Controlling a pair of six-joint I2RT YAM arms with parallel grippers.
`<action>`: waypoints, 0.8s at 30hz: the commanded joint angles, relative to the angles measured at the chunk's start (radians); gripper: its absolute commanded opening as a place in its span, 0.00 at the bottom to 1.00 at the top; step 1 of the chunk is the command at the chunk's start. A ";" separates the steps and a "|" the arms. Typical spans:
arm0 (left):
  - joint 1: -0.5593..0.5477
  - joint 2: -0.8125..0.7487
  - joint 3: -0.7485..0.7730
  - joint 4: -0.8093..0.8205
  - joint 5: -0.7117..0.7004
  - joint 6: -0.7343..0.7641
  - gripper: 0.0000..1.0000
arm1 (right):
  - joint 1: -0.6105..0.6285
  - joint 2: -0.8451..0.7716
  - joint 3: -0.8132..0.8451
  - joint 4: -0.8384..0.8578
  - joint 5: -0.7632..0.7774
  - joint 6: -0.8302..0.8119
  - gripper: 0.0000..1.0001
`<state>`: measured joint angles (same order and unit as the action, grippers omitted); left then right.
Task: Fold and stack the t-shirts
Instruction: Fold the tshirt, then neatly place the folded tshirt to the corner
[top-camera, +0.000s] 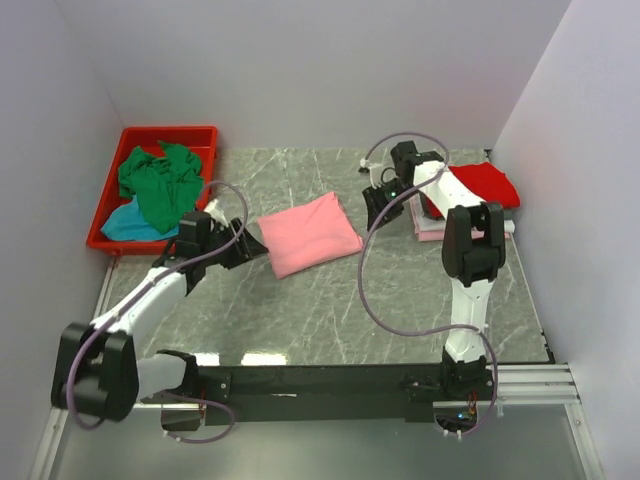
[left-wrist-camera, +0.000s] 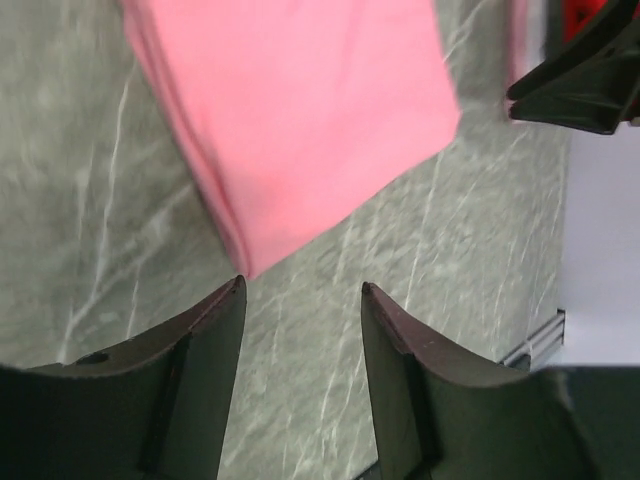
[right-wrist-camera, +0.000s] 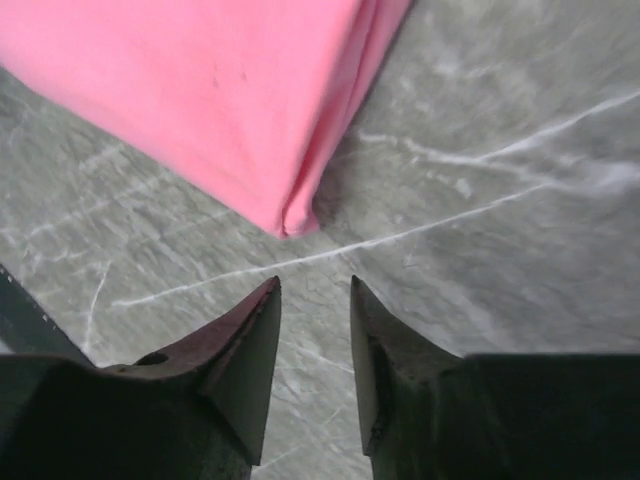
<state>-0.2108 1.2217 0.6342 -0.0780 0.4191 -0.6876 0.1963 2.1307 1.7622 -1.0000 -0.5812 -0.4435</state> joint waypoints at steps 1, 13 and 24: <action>0.001 -0.068 0.033 -0.030 -0.060 0.051 0.54 | 0.011 -0.086 0.013 0.084 -0.013 -0.012 0.40; -0.082 0.278 0.090 0.366 0.172 -0.078 0.24 | 0.218 0.126 0.111 0.102 -0.436 0.153 0.08; -0.079 0.496 0.071 0.320 0.083 -0.064 0.16 | 0.197 0.251 0.111 0.153 -0.252 0.316 0.08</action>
<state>-0.2932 1.6920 0.7128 0.2199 0.5247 -0.7536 0.4141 2.3657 1.8477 -0.8680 -0.8810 -0.1776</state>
